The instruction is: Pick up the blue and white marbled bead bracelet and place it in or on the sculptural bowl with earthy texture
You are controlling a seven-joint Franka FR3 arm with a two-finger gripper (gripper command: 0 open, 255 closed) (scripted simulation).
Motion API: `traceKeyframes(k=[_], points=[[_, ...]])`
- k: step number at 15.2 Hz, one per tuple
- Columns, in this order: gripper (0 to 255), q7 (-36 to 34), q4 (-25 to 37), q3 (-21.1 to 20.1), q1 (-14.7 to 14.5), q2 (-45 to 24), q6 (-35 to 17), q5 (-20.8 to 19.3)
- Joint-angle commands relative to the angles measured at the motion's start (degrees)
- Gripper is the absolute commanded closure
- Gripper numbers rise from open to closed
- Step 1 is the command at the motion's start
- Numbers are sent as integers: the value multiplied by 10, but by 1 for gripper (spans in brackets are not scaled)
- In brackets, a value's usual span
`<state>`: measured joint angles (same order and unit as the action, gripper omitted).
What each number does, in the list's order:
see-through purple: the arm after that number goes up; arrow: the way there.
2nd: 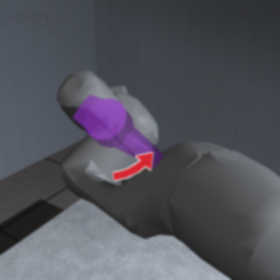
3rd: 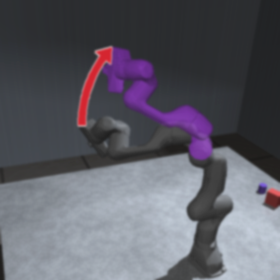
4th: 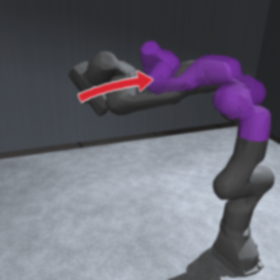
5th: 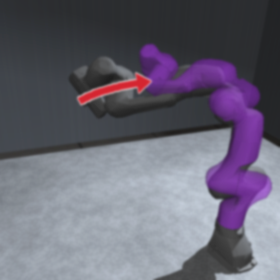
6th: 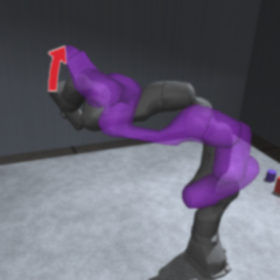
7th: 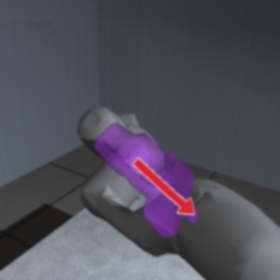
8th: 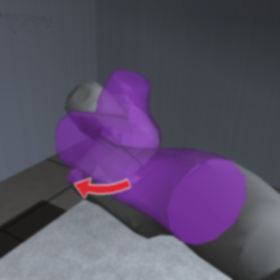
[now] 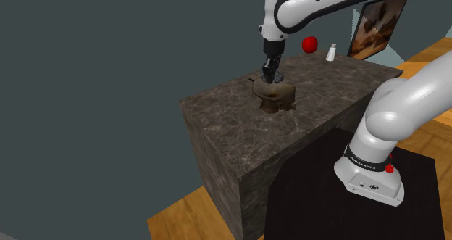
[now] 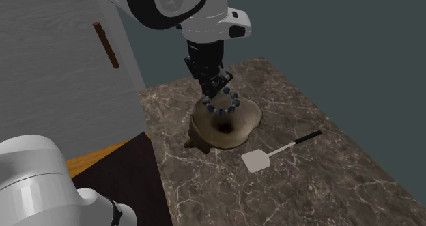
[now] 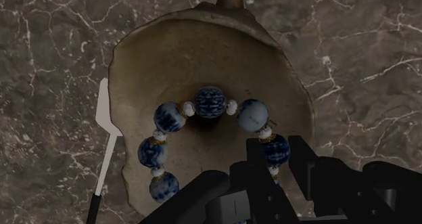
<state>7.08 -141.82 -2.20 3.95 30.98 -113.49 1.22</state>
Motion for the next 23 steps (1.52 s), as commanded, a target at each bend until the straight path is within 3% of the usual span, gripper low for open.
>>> traceKeyframes(k=[1,10,11,16,20,23], points=[[255,1,-14,1,1,-2,-17,0],[255,1,-25,1,0,-5,-31,0],[0,1,-25,1,0,-5,-31,0],[0,1,-25,1,0,-5,-31,0],[0,1,35,2,1,12,47,-1],[0,1,35,2,1,12,47,-1]])
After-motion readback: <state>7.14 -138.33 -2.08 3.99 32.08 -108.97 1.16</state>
